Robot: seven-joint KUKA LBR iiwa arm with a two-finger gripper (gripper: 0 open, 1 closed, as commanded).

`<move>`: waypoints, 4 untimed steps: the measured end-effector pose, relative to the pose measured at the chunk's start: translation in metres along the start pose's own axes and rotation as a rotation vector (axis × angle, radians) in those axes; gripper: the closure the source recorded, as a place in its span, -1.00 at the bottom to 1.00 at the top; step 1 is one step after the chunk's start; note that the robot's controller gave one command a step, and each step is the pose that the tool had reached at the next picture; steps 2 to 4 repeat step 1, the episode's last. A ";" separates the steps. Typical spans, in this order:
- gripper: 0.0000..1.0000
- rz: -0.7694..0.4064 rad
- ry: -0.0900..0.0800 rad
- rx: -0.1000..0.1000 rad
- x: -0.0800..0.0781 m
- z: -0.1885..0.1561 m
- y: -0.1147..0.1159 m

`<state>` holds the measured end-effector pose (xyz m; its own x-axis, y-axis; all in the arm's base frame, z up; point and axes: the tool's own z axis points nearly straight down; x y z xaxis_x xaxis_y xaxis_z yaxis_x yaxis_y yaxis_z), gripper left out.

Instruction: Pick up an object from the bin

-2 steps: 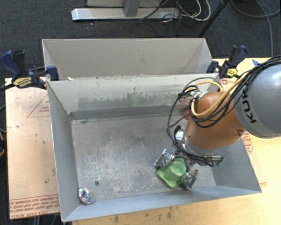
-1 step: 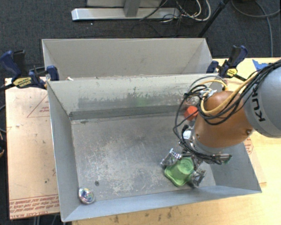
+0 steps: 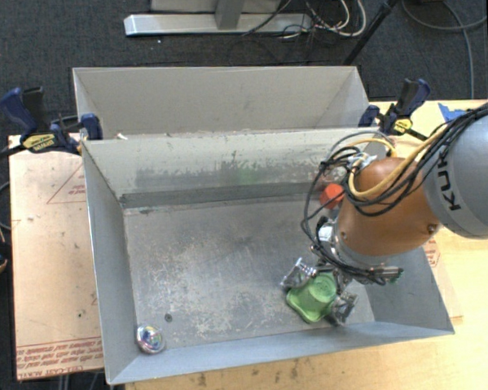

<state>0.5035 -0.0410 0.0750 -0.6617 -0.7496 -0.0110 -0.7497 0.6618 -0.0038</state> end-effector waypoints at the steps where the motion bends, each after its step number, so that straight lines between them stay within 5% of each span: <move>1: 1.00 0.003 0.006 -0.001 -0.002 -0.038 0.000; 4: 1.00 0.003 0.006 -0.001 -0.002 -0.038 0.000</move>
Offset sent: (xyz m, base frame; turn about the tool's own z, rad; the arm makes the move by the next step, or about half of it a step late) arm -0.0001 0.0001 0.0367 0.0000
